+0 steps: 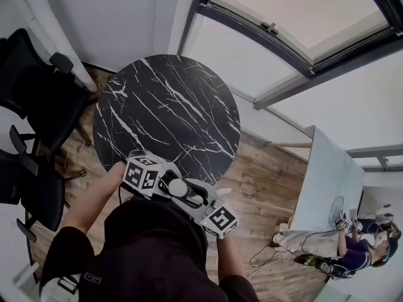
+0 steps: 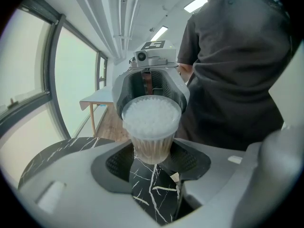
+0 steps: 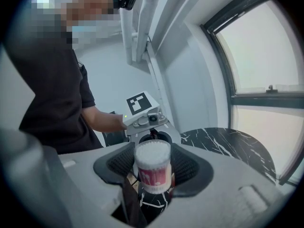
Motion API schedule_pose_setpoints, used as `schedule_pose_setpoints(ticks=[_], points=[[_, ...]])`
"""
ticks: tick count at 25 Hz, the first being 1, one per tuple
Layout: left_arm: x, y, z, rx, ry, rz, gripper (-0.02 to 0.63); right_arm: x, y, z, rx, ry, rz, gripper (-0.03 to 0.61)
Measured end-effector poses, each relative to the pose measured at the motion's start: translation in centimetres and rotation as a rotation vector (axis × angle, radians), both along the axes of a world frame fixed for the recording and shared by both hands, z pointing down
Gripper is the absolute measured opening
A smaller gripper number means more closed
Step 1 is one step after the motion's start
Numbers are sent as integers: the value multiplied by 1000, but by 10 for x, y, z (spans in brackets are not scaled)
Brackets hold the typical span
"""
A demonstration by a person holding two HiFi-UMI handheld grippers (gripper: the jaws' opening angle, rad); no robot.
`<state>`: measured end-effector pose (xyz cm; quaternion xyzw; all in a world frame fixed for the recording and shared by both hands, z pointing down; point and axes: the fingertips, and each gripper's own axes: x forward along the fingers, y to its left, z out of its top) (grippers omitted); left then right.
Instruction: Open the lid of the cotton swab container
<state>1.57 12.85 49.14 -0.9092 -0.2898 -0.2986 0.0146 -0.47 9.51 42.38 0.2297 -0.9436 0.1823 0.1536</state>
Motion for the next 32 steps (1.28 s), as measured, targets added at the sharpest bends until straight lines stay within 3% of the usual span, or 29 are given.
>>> schedule_pose_setpoints(ticks=[11, 17, 27, 32], points=[[3, 7, 0, -6, 14, -3, 239, 3, 4, 0, -54, -37, 18, 232], [5, 7, 5, 83, 6, 4, 236, 8, 6, -2, -115, -109, 44, 227], [4, 18, 6, 25, 5, 3, 244, 8, 16, 0, -116, -111, 36, 232], [8, 11, 6, 28, 23, -62, 247, 9, 11, -1, -73, -91, 49, 239]])
